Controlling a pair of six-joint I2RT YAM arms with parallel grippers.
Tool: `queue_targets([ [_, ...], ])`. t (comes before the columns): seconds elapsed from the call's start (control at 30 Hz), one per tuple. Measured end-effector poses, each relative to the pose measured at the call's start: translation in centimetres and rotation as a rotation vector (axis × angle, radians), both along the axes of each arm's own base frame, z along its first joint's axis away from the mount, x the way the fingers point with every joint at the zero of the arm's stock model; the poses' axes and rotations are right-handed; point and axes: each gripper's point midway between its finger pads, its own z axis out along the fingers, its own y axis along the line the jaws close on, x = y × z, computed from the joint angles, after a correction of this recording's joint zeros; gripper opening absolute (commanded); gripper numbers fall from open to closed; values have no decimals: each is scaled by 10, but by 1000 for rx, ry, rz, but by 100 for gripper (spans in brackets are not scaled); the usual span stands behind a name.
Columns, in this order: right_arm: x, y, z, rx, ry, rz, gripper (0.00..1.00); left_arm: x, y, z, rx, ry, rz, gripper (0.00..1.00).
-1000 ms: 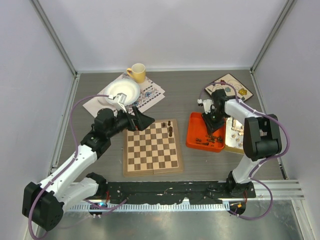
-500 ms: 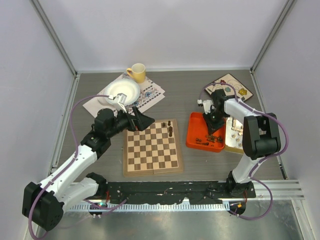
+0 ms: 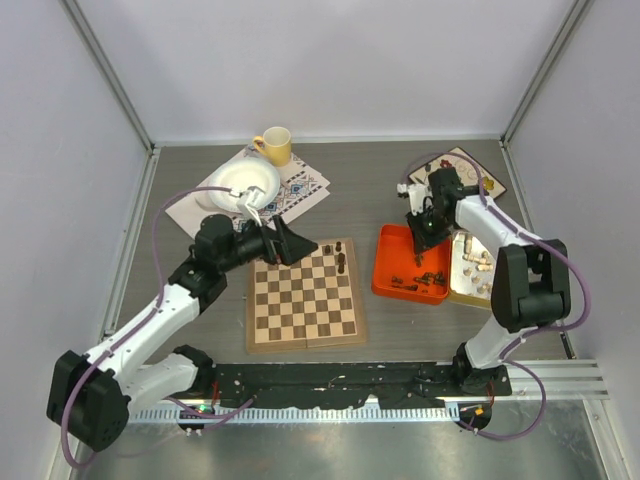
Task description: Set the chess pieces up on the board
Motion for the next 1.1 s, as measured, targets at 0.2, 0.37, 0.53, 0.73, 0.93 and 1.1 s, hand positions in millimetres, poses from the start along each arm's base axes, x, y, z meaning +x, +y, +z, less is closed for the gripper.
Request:
queue_targets([
  [0.2, 13, 9, 40, 78, -176, 12, 5, -19, -47, -21, 42, 50, -173, 90],
  [0.37, 2, 18, 55, 163, -217, 24, 4, -33, -93, -27, 90, -8, -325, 90],
  [0.53, -10, 35, 77, 301, -238, 31, 4, -32, -116, -33, 86, -59, -385, 88],
  [0.73, -16, 67, 124, 528, -291, 24, 5, -22, -134, -36, 68, -114, -359, 85],
  [0.93, -23, 88, 145, 692, -231, -3, 5, -11, -155, -30, 74, -165, -292, 76],
  [1.1, -27, 97, 153, 772, -189, -25, 5, 2, -169, -26, 85, -191, -243, 69],
])
